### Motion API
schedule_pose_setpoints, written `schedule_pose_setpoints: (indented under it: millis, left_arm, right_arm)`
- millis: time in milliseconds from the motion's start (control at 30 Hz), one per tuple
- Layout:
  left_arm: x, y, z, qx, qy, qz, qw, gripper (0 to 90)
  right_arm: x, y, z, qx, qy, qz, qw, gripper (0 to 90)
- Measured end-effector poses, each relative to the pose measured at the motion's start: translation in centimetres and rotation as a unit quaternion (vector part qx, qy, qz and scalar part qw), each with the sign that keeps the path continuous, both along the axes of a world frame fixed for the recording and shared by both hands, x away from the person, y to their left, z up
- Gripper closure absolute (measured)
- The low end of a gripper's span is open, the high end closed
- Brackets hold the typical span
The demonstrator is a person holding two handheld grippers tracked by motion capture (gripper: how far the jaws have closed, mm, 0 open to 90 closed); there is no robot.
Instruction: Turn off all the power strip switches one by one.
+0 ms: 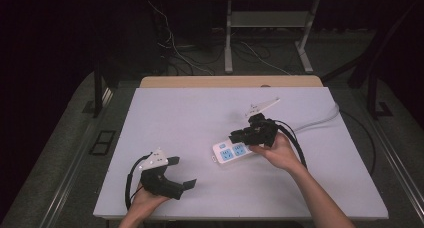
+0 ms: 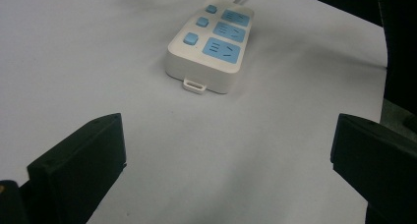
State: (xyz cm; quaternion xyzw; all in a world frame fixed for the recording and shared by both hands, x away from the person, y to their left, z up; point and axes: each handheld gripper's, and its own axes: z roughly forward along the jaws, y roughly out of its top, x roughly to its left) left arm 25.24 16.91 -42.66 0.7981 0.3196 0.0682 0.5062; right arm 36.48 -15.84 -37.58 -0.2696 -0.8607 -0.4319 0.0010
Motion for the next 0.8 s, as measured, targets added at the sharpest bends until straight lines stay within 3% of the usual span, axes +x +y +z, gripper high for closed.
schedule_pose_setpoints:
  millis: [367,433,500,800]
  left_arm:
    - [0.0,-0.1,0.0,-0.002,0.0,0.0,1.0,0.0]
    - [0.0,-0.2,0.0,-0.002,0.0,0.0,1.0,0.0]
    - [0.0,-0.2,0.0,-0.003,-0.001,0.0,1.0,0.0]
    - [-0.1,-0.2,0.1,-0.005,-0.001,0.001,1.0,0.0]
  right_arm:
    - [-1.9,-3.8,0.6,-0.001,-0.011,-0.07,0.9975,10.0]
    - [-2.5,-4.6,0.8,-0.001,-0.014,-0.081,0.9966,9.2]
    - [-2.9,-5.4,0.8,0.002,-0.008,-0.093,0.9957,0.4]
    - [-5.4,-8.9,0.2,0.021,0.003,-0.12,0.9926,0.3]
